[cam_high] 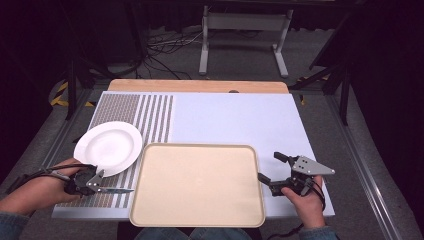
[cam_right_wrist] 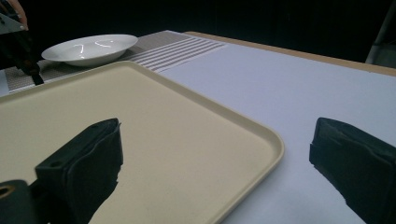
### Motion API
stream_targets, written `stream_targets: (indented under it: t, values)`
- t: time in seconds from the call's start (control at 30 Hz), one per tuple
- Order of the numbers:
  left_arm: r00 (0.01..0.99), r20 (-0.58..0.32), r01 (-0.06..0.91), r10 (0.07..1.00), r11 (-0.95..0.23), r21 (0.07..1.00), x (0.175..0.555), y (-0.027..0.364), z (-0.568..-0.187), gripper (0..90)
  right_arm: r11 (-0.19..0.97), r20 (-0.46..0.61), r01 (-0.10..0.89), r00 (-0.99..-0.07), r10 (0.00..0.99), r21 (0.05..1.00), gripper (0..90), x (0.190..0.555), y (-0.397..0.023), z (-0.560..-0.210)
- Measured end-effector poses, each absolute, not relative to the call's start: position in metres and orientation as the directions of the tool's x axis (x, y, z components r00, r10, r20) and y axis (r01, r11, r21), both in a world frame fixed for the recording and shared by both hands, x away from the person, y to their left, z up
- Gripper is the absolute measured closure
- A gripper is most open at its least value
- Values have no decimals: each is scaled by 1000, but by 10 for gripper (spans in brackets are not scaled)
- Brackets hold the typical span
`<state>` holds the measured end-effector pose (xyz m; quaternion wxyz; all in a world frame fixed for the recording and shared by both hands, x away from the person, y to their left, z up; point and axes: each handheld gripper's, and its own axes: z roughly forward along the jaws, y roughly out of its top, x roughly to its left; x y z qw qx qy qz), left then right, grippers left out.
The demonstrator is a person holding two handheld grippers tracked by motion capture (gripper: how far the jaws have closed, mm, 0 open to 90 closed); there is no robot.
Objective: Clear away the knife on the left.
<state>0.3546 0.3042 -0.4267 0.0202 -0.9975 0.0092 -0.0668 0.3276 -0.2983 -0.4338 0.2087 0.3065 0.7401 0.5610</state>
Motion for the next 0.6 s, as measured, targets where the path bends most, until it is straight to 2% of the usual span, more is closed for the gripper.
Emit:
stream_targets:
  t: [0.3,0.6]
  values:
    - [992,127,-2,-7,-999,-35,353,308,-422,778,182,35,220,-724,689,958,33,328,-298,-434]
    - [989,146,16,20,-1000,26,345,317,-400,779,186,31,218,-725,688,958,33,328,-298,-434]
